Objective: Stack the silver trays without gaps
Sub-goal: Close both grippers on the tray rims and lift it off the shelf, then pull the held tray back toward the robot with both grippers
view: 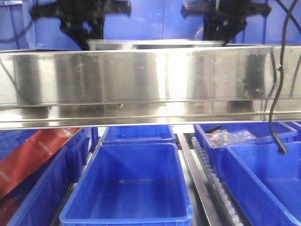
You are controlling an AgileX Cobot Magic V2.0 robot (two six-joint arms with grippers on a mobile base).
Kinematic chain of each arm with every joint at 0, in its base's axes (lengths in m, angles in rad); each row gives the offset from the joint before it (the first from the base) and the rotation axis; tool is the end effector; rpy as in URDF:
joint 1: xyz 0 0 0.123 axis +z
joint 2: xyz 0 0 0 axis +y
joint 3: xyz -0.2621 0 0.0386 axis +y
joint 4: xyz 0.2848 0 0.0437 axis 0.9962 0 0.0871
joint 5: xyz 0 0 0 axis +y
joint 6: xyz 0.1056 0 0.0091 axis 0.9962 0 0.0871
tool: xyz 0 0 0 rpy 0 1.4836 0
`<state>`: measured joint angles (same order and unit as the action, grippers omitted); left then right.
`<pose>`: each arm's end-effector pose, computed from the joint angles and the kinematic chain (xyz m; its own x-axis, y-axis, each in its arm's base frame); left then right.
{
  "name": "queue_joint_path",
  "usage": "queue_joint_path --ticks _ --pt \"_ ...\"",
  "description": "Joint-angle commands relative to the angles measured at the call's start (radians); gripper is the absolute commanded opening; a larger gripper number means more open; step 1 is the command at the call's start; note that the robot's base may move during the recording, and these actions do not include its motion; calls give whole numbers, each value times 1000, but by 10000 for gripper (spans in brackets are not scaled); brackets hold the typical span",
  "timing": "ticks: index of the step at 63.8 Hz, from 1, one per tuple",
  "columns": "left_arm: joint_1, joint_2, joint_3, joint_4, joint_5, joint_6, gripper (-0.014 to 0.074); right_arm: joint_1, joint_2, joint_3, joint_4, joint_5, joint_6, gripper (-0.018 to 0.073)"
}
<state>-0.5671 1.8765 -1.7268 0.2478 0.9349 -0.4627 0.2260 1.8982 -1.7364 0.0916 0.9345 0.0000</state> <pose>0.4004 -0.2302 0.2756 -0.8014 0.1519 -0.5785 0.1967 0.9804 -0.0150 0.4517 0.1119 0.2666 -0.8368 -0.1366 -0.5301 -0.2165 0.9720 0.0912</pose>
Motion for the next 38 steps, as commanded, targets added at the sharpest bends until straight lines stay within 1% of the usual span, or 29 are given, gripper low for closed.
queue_joint_path --ticks 1,9,28,35,38 --pt "-4 -56 -3 31 7 14 -16 2 -63 -8 -16 -7 -19 -85" --pt "-4 -95 -3 34 20 14 -16 2 -113 -8 -30 -7 -19 -85" --pt "-4 -184 -3 26 28 14 -16 2 -215 -8 -30 1 -19 -85" --pt "-4 -215 -5 28 -9 14 -16 2 -247 -9 -30 -23 -19 -85" --pt "-4 -229 -5 32 -43 14 -16 2 -261 -9 -30 -47 -19 -85"
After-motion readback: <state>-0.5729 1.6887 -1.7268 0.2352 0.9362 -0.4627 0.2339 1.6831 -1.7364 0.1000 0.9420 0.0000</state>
